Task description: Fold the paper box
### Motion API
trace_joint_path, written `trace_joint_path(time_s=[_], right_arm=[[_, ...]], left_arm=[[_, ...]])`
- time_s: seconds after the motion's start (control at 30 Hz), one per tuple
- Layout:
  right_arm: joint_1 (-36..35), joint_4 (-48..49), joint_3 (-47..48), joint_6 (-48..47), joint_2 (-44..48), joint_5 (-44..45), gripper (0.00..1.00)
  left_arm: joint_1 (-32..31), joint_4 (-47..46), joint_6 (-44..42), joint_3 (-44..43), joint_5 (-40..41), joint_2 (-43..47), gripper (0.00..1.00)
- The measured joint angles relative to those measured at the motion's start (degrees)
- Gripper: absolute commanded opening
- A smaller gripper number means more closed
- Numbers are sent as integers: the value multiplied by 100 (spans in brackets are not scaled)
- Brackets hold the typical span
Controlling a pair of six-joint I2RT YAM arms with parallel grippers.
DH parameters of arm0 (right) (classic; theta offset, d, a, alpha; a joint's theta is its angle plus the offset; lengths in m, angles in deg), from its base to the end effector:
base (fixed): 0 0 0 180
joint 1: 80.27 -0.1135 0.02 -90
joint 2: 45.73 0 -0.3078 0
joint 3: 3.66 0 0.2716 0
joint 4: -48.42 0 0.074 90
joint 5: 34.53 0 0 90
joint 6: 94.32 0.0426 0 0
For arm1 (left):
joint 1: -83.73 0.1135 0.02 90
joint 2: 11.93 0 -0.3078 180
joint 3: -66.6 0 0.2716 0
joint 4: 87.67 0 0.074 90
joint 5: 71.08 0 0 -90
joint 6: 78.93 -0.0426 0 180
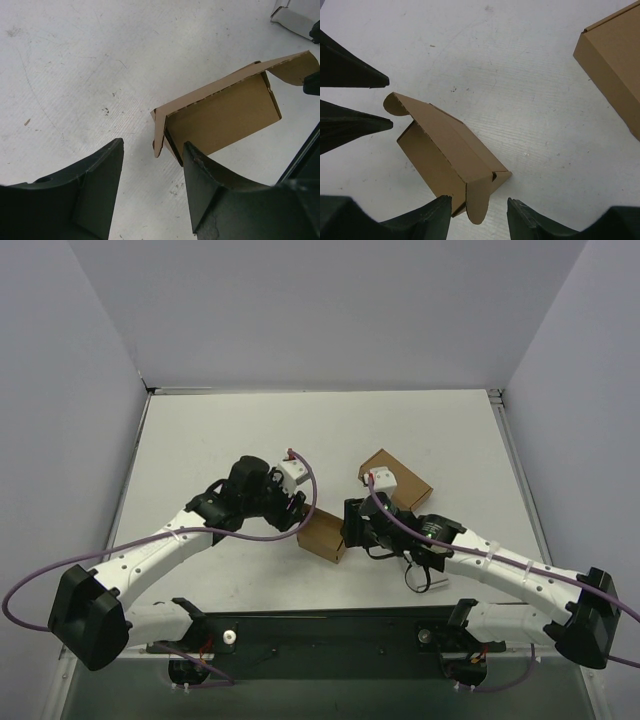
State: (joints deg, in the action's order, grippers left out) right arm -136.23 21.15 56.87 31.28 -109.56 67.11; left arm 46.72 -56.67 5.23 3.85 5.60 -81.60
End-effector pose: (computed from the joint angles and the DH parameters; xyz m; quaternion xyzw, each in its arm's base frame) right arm 0.1499 0.2065 0.3153 -0.1032 0.8593 0.2920 0.4070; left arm 0.2127 -0.1726 0.2984 0.3734 0.8122 -0.2175 0.3920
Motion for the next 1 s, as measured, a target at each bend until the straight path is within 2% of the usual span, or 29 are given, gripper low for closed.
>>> trace_joint_path(time_s=[0.27,0.7,0.8,0.83,0.9,0.97,1.0], right_arm=[[-2,101,0,42,-308,79,40],[-70,98,0,87,-354,243,34],[-76,101,0,92,-358,256,31],[-76,101,0,103,-361,258,29],[-87,101,0,109,-369,269,27],[-109,101,0,114,-389,297,21],[-118,101,0,111,-402,299,15]], left_arm=[[0,-68,70,0,28,-33,51],[-120,-136,79,2,39,-61,49],[-188,-138,85,2,55,-94,36],[-210,-133,83,2,66,-109,28],[-245,-133,94,2,90,-129,20],[-284,-131,83,2,114,-140,13],[-306,-133,81,2,125,-140,11]])
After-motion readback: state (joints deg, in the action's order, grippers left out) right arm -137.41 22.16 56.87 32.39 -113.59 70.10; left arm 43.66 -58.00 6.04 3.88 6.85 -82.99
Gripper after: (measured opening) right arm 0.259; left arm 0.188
